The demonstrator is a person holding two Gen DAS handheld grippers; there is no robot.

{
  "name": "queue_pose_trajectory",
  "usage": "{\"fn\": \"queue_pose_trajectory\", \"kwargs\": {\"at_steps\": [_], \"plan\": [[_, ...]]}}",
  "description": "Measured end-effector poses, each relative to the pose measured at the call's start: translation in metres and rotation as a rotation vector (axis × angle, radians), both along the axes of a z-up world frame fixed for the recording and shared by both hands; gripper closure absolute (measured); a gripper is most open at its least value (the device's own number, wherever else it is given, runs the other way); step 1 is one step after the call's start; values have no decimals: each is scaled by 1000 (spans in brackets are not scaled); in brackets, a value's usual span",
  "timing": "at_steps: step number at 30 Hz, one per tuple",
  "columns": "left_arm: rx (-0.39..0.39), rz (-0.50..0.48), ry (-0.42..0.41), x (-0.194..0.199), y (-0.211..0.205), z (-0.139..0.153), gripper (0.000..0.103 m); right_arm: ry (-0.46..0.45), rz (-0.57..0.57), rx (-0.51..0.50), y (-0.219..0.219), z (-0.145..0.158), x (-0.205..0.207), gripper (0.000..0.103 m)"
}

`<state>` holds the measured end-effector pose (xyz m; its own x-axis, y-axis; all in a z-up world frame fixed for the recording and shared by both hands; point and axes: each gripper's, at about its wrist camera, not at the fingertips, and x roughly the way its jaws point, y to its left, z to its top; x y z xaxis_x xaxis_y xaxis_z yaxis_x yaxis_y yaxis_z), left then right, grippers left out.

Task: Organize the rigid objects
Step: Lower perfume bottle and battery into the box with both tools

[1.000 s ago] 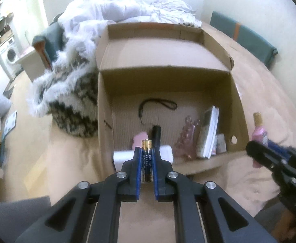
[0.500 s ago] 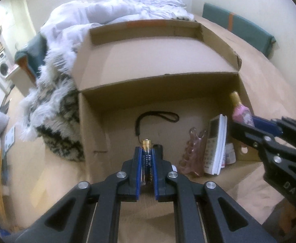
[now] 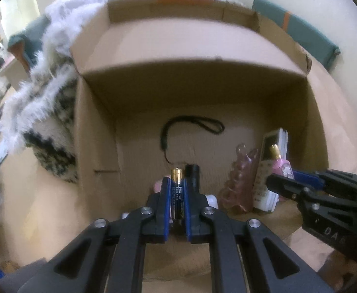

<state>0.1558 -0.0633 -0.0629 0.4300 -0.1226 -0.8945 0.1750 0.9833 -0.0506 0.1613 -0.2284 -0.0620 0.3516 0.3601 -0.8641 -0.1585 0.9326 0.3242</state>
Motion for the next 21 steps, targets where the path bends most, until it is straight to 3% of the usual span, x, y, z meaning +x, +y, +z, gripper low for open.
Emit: {"fn": "queue_pose_trajectory", "kwargs": {"at_steps": [17, 20, 21], "plan": [[30, -13, 31, -1, -14, -19, 92, 70, -49, 59, -11, -10, 2, 77], [42, -11, 13, 0, -16, -17, 77, 38, -57, 61, -14, -4, 2, 77], [45, -10, 5, -1, -16, -16, 67, 34, -59, 67, -16, -2, 2, 77]]}}
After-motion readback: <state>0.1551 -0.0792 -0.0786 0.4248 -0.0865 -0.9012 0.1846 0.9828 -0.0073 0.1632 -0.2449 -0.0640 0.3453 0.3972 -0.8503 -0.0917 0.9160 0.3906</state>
